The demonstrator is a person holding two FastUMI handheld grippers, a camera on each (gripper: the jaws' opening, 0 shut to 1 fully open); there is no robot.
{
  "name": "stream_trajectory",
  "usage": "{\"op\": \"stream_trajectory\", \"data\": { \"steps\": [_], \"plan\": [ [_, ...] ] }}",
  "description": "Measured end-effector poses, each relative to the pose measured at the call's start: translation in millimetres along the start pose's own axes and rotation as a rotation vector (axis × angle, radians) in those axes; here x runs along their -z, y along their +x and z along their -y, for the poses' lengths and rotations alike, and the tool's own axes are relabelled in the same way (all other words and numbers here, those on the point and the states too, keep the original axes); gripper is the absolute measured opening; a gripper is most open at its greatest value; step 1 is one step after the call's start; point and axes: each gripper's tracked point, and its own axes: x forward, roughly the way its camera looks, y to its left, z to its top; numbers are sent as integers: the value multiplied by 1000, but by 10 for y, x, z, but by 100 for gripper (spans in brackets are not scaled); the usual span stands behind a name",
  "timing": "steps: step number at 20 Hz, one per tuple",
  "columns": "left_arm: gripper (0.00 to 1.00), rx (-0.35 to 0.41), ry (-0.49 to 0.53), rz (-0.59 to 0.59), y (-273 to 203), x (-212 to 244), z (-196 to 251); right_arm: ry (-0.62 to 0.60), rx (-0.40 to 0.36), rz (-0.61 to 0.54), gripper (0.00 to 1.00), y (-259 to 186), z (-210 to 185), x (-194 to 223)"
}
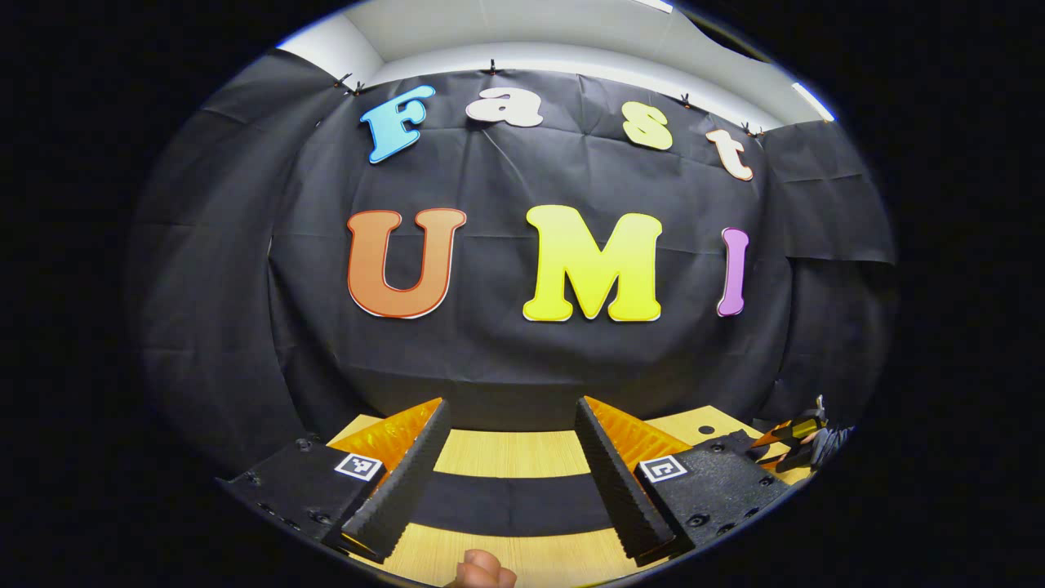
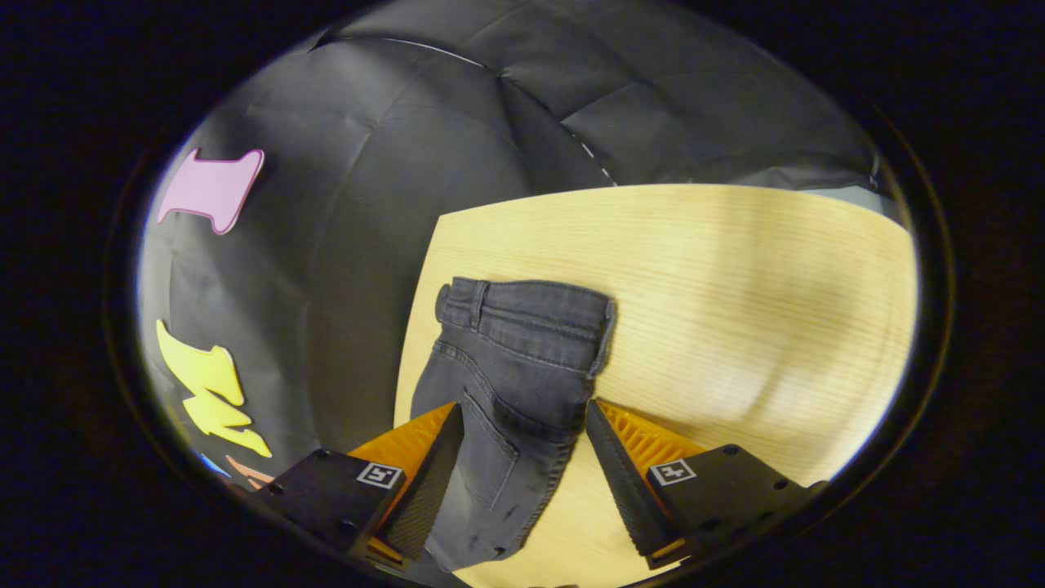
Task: Grasp the waist and the cuffs of the jeans and fold them to make the two legs overlap; first hold the waist and fold one-third of the jeans toward the cuffs, then hold the cuffs and fold the remaining one-third in the same direction to finish folding.
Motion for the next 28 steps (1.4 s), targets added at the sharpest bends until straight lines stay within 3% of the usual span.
{"op": "stream_trajectory", "data": {
  "steps": [1, 3, 6, 7, 8, 10, 12, 14, 20, 28],
  "plan": [
    [98, -2, 20, 3, -39, -30, 6, 5, -14, 4, 93, 28, -29, -10],
    [98, 5, 50, -4, -94, -45, 32, 13, -1, 3, 85, 100, 58, -29],
    [98, -1, 79, -17, -174, -54, 4, 87, -2, -5, 24, 158, 124, -19],
    [98, -7, 78, -22, -194, -50, -9, 108, -17, -6, 23, 157, 104, -39],
    [98, -10, 72, -26, -217, -44, -30, 101, -15, 12, 12, 202, 101, -45],
    [98, -16, 52, -32, -249, -52, -61, 13, 41, 38, 1, 202, 134, -45],
    [98, -21, 39, -33, -266, -52, -86, -138, 102, 74, 0, 166, 61, -46],
    [98, -24, 32, -24, -277, -85, -117, -260, 117, 113, 1, 74, -80, -56],
    [98, -36, -13, -42, -318, 0, -193, -601, 65, 192, 1, -276, -750, 90],
    [98, -73, -61, -46, -424, 92, -330, -947, -34, 262, 1, -727, -1412, 682]
  ]
}}
